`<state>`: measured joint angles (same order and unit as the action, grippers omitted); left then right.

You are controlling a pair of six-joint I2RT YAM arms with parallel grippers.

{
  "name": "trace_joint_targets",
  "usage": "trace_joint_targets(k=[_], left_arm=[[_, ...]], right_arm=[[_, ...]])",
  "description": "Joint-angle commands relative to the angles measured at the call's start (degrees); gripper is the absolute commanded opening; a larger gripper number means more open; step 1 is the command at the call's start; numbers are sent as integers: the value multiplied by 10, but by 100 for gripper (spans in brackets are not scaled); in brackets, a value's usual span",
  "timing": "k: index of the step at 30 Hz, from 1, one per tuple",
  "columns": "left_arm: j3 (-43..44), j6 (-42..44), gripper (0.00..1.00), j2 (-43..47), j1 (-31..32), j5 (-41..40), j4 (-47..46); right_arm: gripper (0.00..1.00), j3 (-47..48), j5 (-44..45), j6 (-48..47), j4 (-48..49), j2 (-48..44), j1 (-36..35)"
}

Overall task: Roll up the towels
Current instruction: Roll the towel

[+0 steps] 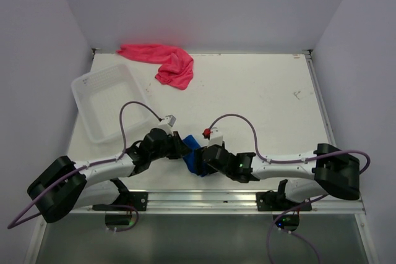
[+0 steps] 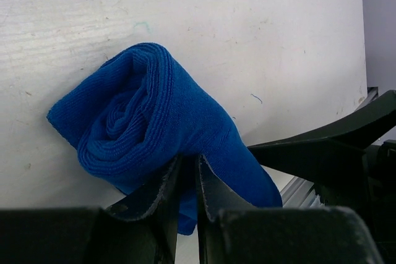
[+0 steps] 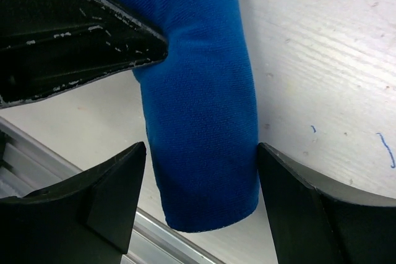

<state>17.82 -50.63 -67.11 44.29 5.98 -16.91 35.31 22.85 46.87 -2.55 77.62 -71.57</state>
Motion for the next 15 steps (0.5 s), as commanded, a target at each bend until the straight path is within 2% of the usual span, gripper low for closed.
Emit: trace_joint_targets(k=[1,10,15], left_arm=[[-21,-2,18,6,3,-15,58],[-30,-4,18,18,2,-20,67],[-31,-5,19,22,2,-25,74]], right_arm=[[76,-15,-35,-5,54,1,2],[73,-40,-56,-10,101,35,6],[76,-34,-76,-20,117,38,6]])
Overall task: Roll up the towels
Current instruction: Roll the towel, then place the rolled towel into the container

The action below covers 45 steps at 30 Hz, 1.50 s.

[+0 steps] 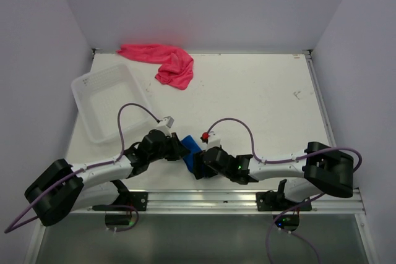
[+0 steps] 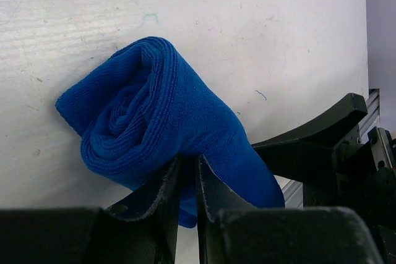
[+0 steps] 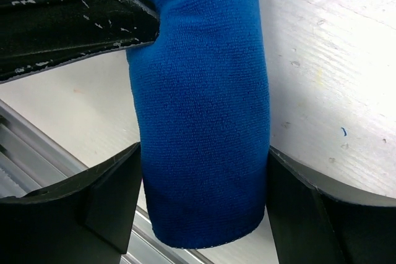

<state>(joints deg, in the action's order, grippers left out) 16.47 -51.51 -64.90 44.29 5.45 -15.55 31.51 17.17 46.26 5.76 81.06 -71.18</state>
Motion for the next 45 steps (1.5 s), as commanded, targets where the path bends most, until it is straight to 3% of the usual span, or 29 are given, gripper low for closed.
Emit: trace_joint_targets(k=[1,18,24,28,32,39,40,45], left_arm=[[-19,4,18,2,2,-21,62],[-37,-3,18,25,2,-31,83],[-35,-3,18,32,2,-37,97],[-22,-3,20,54,2,-48,125],[14,-3,42,80,2,-75,177],[85,-15,68,105,-2,-111,288],[98,-21,76,107,-2,-113,297],[125,-47,90,106,-3,-120,336]], right_arm=[[77,7,-24,-18,33,8,2],[74,3,-91,-25,67,38,33],[64,15,-89,-35,64,53,33],[49,25,-57,-52,47,53,22],[43,46,-13,-58,22,56,-2],[34,80,95,-35,-14,66,-45],[33,85,102,-35,-15,70,-52],[32,132,153,-28,-47,109,-70]])
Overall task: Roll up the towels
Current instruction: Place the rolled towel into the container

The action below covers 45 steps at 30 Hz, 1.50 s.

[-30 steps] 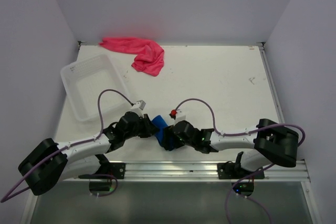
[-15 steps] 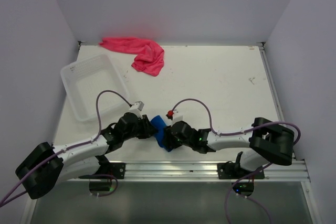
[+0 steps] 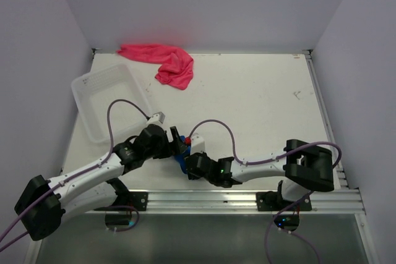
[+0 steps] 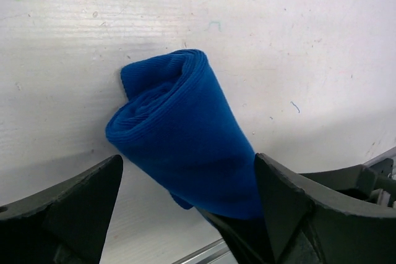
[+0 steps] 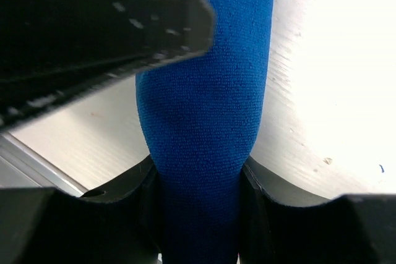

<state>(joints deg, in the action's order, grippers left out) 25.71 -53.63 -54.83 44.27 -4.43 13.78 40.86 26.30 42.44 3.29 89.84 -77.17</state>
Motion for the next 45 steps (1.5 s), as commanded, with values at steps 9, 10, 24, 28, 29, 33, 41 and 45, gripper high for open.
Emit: trace_joint_targets(k=[9,10,24,28,29,33,41,45], left_arm=[[63,-78,100,-46,-3,-35,85],[65,-94,100,-48,-3,-37,92],[69,-159,100,-96,-2,-36,83],[52,-166,97,-112,-3,-22,70],[50,-168,96,-114,-2,-18,68],[43,-167,92,-121,-3,-10,63],[43,-167,75,-130,-3,2,57],[41,-169,58,-139,-2,0,57]], right_arm=[[28,85,127,43,-31,67,-31],[28,87,137,45,-31,70,-35],[28,146,220,63,-68,134,-75],[28,178,242,75,-116,148,-76],[28,185,248,79,-129,152,-77],[28,210,273,74,-152,173,-85],[29,238,313,74,-175,202,-98],[29,248,339,70,-179,205,-99]])
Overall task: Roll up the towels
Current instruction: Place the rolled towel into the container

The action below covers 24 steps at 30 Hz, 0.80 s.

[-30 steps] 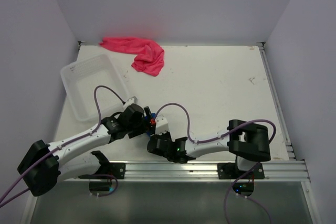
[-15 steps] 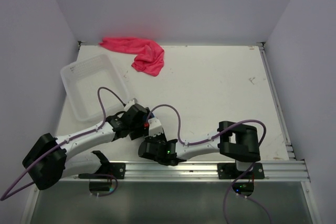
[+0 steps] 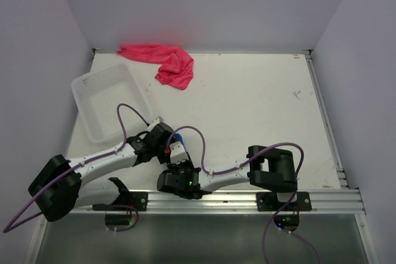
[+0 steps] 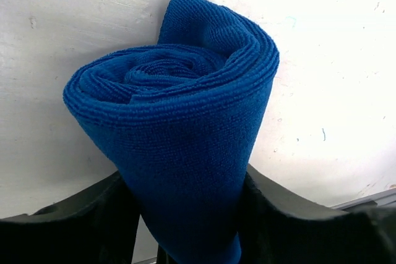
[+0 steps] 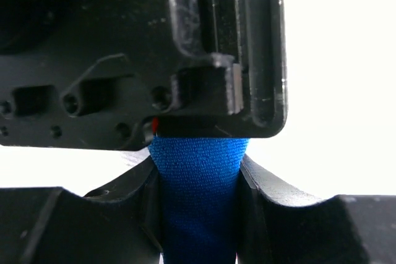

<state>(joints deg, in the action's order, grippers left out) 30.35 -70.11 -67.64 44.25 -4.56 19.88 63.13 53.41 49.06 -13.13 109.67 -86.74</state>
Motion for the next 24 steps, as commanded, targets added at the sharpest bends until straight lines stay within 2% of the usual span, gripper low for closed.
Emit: trace_joint_targets(k=[1,5,6,7,8,9,14,21,24], left_arm=[[-6,-3,56,-12,-2,2,-7],[-6,0,43,-21,-3,9,-8],[-6,0,35,-22,-3,9,-7],[-6,2,31,-21,-3,9,-8],[-6,3,27,-22,-2,10,-8],[-1,8,17,-22,-3,11,-9],[16,19,8,-28,-4,8,2],[31,47,0,-32,-15,12,10],[48,64,0,-32,-19,2,30]], right_arm=[[29,31,73,5,-22,7,-4],[32,31,86,3,-19,1,-4],[35,30,85,2,-19,-3,-4],[39,30,84,2,-20,-6,-4],[49,29,81,2,-17,-10,-4],[53,26,79,-5,-15,-15,-4],[66,-6,79,-5,-3,-71,-6],[72,-67,57,7,-1,-163,-9],[73,-93,55,8,6,-219,-17]])
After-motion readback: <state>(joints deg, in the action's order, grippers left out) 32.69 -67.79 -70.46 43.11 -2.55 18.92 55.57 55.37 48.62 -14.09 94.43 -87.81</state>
